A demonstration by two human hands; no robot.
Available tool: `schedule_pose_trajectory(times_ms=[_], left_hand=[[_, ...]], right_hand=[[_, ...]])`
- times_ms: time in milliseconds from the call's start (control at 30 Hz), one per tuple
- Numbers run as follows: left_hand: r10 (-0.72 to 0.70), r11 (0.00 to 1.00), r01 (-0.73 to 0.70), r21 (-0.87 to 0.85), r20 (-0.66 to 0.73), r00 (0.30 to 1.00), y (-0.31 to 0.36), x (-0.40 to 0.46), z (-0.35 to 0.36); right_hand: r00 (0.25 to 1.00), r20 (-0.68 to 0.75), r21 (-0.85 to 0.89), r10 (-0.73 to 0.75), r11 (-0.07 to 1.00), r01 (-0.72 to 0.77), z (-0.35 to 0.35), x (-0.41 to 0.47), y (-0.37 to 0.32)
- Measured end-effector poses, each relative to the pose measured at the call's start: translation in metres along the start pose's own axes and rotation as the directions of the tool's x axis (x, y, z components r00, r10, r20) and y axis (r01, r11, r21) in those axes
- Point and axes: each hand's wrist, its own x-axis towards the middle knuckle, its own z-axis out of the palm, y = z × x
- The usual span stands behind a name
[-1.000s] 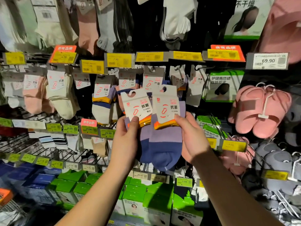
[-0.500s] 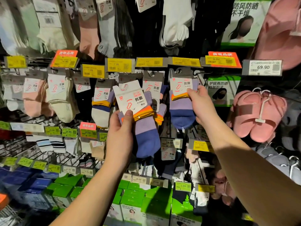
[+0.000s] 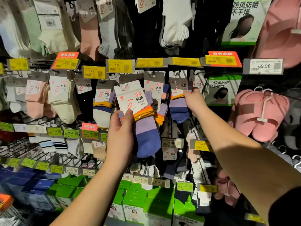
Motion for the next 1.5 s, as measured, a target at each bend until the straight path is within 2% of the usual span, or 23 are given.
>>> schedule_pose_trajectory(times_ms=[567,667,733,1000,1100,1233,1333,1433,1500], left_hand=[[-0.020,1.000,0.020,-0.017,0.010,1.000,-0.002,0.001,-0.008],[-0.009,1.000,0.009,-0.021,0.024,1.000,-0.006,0.001,-0.010],[-0.009,1.000,0.010,-0.019,0.035,0.999,-0.011,0.002,-0.010],[-0.021,1.000,0.019,0.016,0.101,0.995,-0.015,-0.009,0.000],[-0.018,1.000,0.019,-0.002,0.140,0.990,-0.019,-0.012,0.004],[0.004,0.998,0.011,-0.069,0.201,0.979,-0.022,-0.011,0.007],[0.020,1.000,-0.015,-0.020,0.272,0.962,-0.024,-0.011,0.007],[-0.016,0.999,0.002,0.044,0.320,0.947,-0.025,-0.010,0.007],[-0.081,0.997,0.083,0.008,0.336,0.938,-0.027,-0.008,0.007]], right_hand=[[0.996,0.025,-0.018,0.080,0.997,-0.080,0.003,-0.004,0.032],[0.995,-0.011,0.048,0.103,0.994,-0.103,0.001,-0.033,0.042],[0.998,-0.022,0.141,0.067,0.988,-0.063,0.001,-0.060,0.044],[0.984,0.117,0.472,-0.136,0.879,0.065,0.014,-0.155,0.028],[0.969,0.170,0.510,-0.177,0.858,0.068,0.016,-0.168,0.021],[0.948,0.266,0.466,-0.176,0.884,0.033,0.014,-0.173,0.010],[0.935,0.291,0.521,-0.203,0.853,0.023,0.015,-0.176,0.007],[0.940,0.290,0.585,-0.180,0.811,-0.025,0.015,-0.173,0.010],[0.937,0.306,0.618,-0.165,0.783,-0.064,0.015,-0.169,0.014]])
